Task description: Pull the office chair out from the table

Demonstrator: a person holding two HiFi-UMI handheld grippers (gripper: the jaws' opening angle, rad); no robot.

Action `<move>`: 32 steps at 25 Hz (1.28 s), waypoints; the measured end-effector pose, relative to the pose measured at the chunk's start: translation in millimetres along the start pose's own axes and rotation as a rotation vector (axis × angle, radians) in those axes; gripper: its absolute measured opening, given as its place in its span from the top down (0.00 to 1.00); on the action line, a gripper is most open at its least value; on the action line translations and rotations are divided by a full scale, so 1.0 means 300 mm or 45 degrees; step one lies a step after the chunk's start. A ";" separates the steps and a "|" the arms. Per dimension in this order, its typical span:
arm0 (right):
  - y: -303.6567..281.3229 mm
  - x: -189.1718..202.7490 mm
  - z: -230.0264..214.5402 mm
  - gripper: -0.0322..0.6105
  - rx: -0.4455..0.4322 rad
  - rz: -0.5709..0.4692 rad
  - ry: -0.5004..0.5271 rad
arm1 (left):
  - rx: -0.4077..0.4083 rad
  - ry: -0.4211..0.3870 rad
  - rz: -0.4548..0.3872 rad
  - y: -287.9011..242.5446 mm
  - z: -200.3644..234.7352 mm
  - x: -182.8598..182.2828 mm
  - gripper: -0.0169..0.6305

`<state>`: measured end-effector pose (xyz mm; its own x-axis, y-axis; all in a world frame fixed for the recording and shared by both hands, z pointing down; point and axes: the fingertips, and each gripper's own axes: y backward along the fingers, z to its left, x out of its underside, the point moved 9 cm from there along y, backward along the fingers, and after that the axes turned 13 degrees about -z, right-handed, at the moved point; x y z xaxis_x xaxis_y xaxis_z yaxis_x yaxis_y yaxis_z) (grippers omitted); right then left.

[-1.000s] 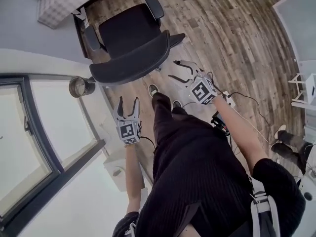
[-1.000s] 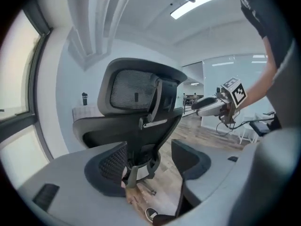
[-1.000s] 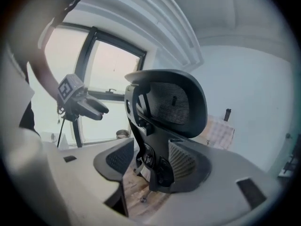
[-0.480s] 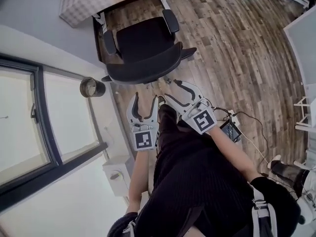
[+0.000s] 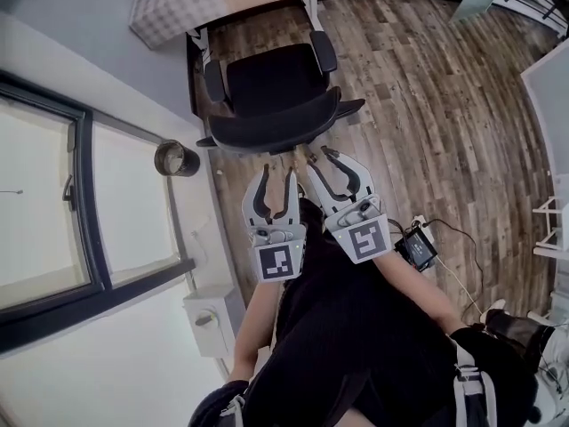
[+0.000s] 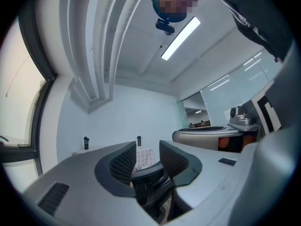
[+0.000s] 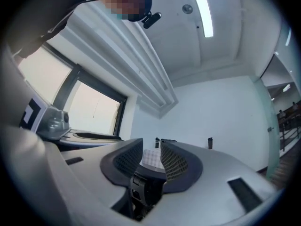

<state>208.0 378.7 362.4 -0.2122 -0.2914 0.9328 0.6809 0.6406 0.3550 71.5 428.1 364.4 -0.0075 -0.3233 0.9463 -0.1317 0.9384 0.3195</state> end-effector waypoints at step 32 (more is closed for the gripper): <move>-0.027 0.059 0.067 0.95 0.009 0.035 -0.032 | -0.122 -0.139 0.022 -0.007 0.013 0.047 0.99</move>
<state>184.6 382.6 377.2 -0.2111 -0.2554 0.9435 0.6815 0.6535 0.3294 67.8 421.0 376.8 -0.1177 -0.3135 0.9423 -0.0350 0.9496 0.3116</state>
